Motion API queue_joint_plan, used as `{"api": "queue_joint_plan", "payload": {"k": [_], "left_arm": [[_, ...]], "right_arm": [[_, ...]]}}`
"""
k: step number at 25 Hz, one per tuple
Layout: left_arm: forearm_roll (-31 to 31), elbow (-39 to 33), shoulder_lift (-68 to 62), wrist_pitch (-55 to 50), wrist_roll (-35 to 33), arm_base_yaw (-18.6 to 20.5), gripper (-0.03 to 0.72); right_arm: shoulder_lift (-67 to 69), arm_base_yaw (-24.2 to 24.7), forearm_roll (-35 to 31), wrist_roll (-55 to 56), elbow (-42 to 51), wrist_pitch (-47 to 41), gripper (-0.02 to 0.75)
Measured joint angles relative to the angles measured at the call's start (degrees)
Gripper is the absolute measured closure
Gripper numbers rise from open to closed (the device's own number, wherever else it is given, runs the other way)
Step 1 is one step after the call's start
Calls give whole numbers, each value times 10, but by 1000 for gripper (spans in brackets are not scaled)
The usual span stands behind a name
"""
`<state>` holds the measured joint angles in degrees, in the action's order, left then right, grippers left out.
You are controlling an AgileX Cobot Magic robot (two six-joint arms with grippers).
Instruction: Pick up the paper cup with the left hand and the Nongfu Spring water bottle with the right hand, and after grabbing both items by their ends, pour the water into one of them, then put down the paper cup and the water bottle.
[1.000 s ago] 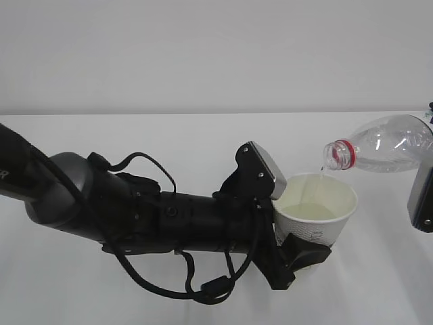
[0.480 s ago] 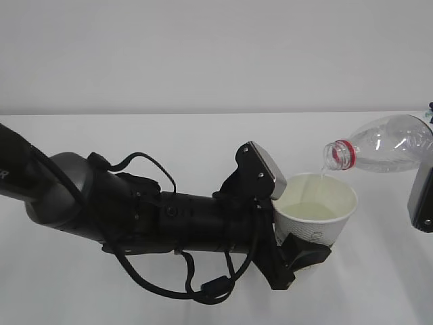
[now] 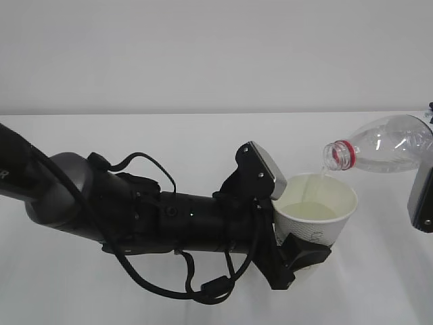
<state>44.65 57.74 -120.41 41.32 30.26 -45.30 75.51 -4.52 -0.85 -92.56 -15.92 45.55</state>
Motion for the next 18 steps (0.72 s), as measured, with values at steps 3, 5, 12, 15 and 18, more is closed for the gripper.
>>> {"api": "queue_joint_plan", "payload": {"k": [3, 5, 12, 15, 18], "left_arm": [[0, 0, 0, 0, 0, 0, 160], [0, 0, 0, 0, 0, 0, 160], [0, 0, 0, 0, 0, 0, 160], [0, 0, 0, 0, 0, 0, 160], [0, 0, 0, 0, 0, 0, 160]], "right_arm": [[0, 0, 0, -2, 0, 0, 307], [0, 0, 0, -3, 0, 0, 307], [0, 0, 0, -4, 0, 0, 307], [0, 0, 0, -4, 0, 1, 306], [0, 0, 0, -4, 0, 1, 307]]}}
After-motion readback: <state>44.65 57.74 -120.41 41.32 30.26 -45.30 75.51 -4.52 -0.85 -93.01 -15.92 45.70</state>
